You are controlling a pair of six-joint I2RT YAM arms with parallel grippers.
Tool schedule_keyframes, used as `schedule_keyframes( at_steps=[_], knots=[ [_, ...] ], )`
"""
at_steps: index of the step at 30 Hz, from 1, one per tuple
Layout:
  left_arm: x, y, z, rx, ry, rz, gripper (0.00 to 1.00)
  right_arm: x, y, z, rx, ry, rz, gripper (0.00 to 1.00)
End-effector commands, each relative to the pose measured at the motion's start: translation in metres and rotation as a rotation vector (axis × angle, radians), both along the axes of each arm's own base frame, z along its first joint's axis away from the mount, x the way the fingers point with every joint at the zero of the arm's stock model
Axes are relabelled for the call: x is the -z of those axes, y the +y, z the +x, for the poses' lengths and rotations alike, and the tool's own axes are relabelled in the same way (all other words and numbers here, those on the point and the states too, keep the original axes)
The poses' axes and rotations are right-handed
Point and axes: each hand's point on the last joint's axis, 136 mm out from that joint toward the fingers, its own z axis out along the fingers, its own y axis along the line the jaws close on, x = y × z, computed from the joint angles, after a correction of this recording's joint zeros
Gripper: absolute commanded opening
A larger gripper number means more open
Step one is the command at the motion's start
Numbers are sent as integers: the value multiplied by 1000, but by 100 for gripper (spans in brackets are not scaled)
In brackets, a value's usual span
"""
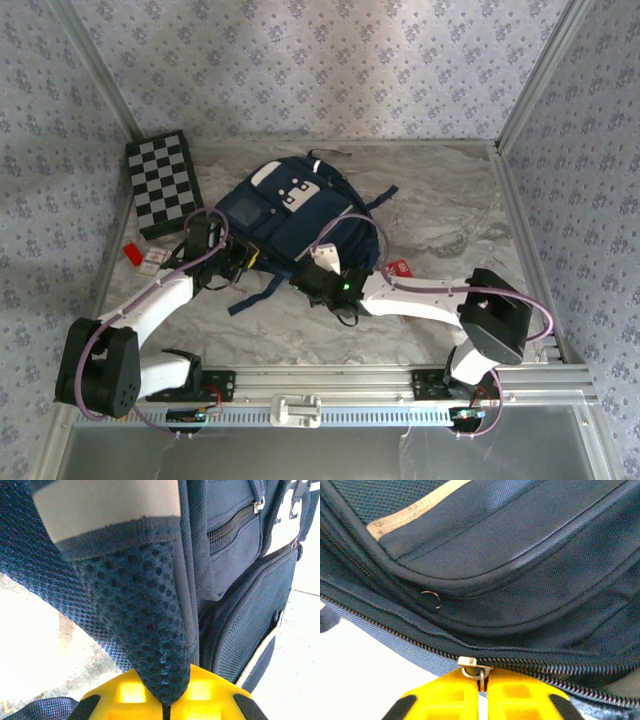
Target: Pack the student bag
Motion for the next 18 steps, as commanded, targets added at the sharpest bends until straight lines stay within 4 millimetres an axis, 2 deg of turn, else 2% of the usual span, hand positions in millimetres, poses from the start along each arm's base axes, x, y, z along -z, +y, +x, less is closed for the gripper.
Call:
schedule_keyframes(
  at_steps=[1, 3, 5, 9, 11, 14, 18],
  knots=[
    [-34, 0, 22, -9, -131, -7, 0, 8, -8, 12, 8, -10, -100, 15],
    [-34, 0, 21, -9, -133, -8, 0, 10, -10, 19, 39, -12, -108, 19],
    [-35, -2, 21, -6, -135, -7, 0, 11, -9, 24, 49, -24, -101, 19],
    [-33, -2, 21, -4, -131, 0, 0, 3, -2, 30, 12, -82, -111, 6],
    [-31, -1, 22, -3, -131, 12, 0, -3, -5, 27, 11, -103, -138, 0],
    [-29, 5, 28, -5, -126, 41, 0, -8, -21, 20, 36, -101, -187, 0],
    [-33, 21, 46, -20, -140, 77, 0, -14, -53, 4, 70, -75, -224, 0]
  ],
)
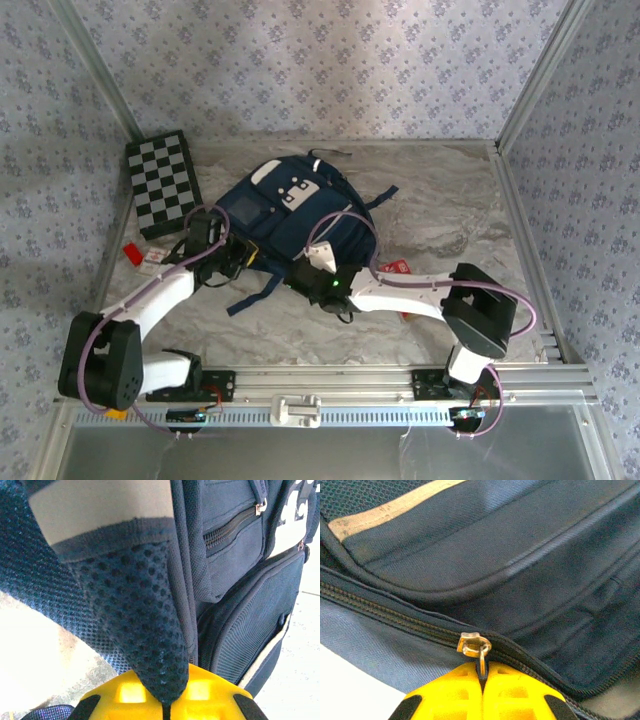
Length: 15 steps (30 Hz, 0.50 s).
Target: Pack the student bag
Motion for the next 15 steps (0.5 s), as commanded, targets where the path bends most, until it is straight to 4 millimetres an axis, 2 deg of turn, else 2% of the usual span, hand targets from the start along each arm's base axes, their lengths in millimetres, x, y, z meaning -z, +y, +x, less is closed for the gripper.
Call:
schedule_keyframes(
  at_steps=[1, 4, 6, 9, 13, 15],
  knots=[
    [-34, 21, 40, -35, -138, 47, 0, -14, -53, -12, 80, -15, -95, 0],
    [-35, 28, 59, -36, -152, 35, 0, -17, -74, -21, 97, 9, -82, 0],
    [-34, 28, 71, -16, -147, 40, 0, -21, -68, -23, 44, 5, -72, 0],
    [-38, 17, 91, 46, -168, 19, 0, -27, -34, -25, -62, 10, -41, 0],
    [-42, 12, 104, 79, -211, 15, 0, -39, 40, -27, -216, 11, 55, 0],
    [-49, 5, 105, 141, -234, 5, 9, -44, 68, -23, -245, 14, 106, 0]
  ],
)
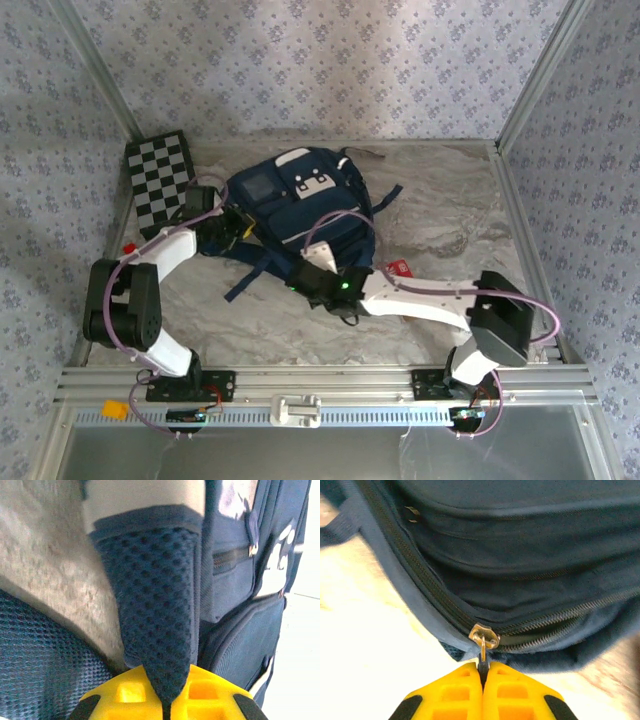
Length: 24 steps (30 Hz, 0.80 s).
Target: Pack the student bag
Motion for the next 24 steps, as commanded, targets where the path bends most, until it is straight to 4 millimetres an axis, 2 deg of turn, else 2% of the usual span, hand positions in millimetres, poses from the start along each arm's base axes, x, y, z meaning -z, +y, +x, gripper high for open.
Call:
schedule_keyframes(
  at_steps=[1, 3, 5, 7, 9, 15, 19, 24],
  knots=[
    [-44, -5, 26, 88, -183, 5, 13, -15, 55, -1, -116, 5, 90, 0],
    [-45, 1, 15, 84, -180, 12, 19, -14, 67, 2, -122, 5, 109, 0],
    [-51, 6, 2, 71, -218, 10, 31, -11, 71, 3, -121, 8, 115, 0],
    [-52, 10, -16, 90, -208, 43, 48, -5, 67, 2, -98, 20, 112, 0],
    [-48, 12, -34, 107, -168, 72, 54, 1, 63, 2, -83, 31, 110, 0],
    [-30, 15, -83, 15, -100, 2, 57, 14, 60, -4, -51, 68, 121, 0],
    [-24, -5, -107, -9, -68, -55, 58, 17, 63, -5, -53, 66, 121, 0],
    [-3, -31, -120, -65, -16, -122, 60, 18, 68, -5, -59, 78, 115, 0]
  ],
)
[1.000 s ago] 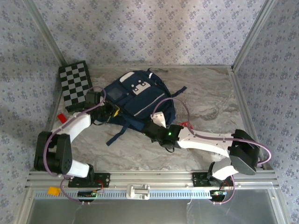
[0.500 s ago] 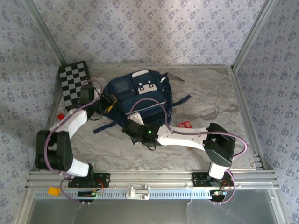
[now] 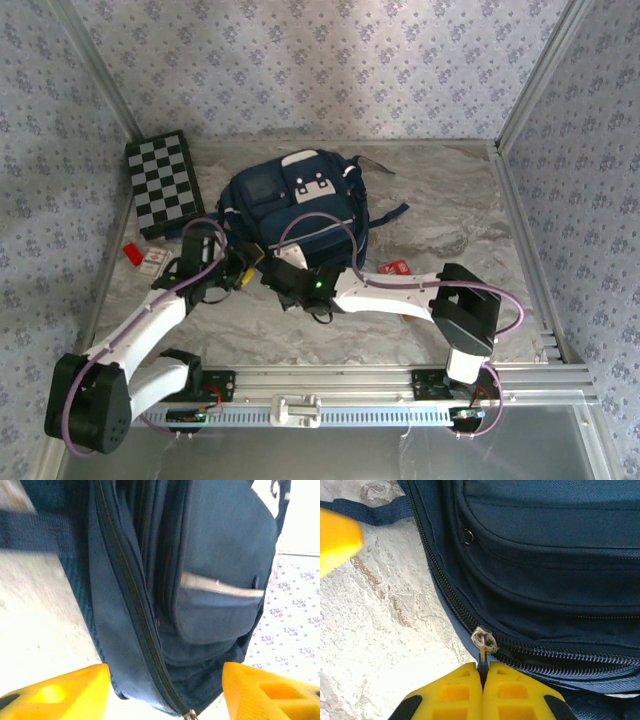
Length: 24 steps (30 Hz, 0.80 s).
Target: Pack the student bag
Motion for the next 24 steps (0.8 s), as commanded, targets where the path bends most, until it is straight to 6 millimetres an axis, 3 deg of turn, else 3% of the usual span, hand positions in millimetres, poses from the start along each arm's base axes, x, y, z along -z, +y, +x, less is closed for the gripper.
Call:
schedule_keyframes(
  at_steps=[1, 8, 13, 19, 24],
  knots=[
    [4, -8, 7, -105, 18, -63, 59, 2, 8, -4, -3, 10, 5, 0],
    [9, -37, 24, -50, 47, -63, 52, 3, 9, -6, -2, 5, 7, 0],
    [23, -50, 28, -35, 72, -34, 29, 2, 6, -5, 12, -12, 9, 0],
    [23, -44, 32, -27, 44, 42, 0, -4, -3, -5, -6, -39, -11, 0],
    [16, -31, 37, -43, 10, 54, 0, -7, -28, 1, 41, -5, -46, 0]
  ],
)
